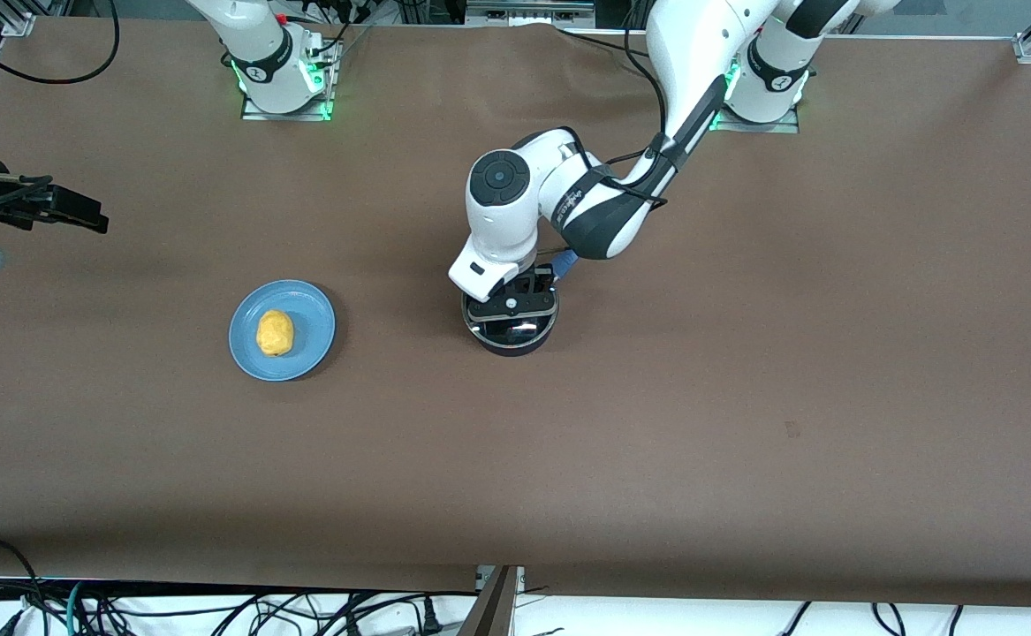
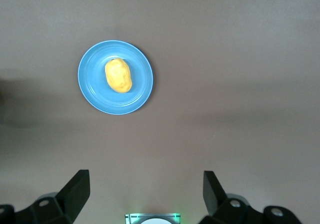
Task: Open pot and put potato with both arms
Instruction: 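Lift the lid off the saucepan while the right gripper grasps the potato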
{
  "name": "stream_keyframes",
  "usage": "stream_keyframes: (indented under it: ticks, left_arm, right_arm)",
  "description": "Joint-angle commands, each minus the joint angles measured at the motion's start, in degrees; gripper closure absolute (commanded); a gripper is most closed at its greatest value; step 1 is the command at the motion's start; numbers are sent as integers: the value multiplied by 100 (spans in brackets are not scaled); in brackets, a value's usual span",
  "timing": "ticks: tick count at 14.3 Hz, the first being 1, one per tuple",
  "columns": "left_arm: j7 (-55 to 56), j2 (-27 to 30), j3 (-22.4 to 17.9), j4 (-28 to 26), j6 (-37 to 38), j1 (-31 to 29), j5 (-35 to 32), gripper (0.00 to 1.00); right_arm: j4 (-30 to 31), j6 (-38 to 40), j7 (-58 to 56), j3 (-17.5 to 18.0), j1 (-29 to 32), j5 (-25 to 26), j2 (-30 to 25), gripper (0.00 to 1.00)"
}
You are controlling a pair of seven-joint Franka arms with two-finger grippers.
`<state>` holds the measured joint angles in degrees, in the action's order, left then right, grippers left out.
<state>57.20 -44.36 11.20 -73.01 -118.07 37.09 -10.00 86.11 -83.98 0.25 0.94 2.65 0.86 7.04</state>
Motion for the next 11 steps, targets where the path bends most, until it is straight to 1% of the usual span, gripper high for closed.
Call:
stream_keyframes:
  ticks: [1,3,5,7,9,10,11]
  left_arm:
    - [-50,374,-13,59,371,-43,15,50]
    - [-741,646,-30,59,687,-245,340,52]
    - [-1165,840,-48,-11,821,-586,385,52]
    - [-1866,1121,-65,-405,778,-1104,394,52]
    - [-2937,1288,-92,-626,733,-1650,490,51]
    - [-3430,1420,-179,-792,733,-1878,612,51]
    - [-3948,1525,-362,-951,724,-2072,796,51]
  right_arm:
    - [-33,75,-51,2,17,-16,-19,0]
    - [-33,75,-51,2,17,-16,-19,0]
    - [-33,66,-7,2,17,-7,-10,0]
    - [46,49,46,37,-10,1,68,0]
    - [90,14,63,64,-316,1,401,0]
    - [142,-100,72,64,-431,19,490,0]
    - [221,-423,72,64,-554,2,674,0]
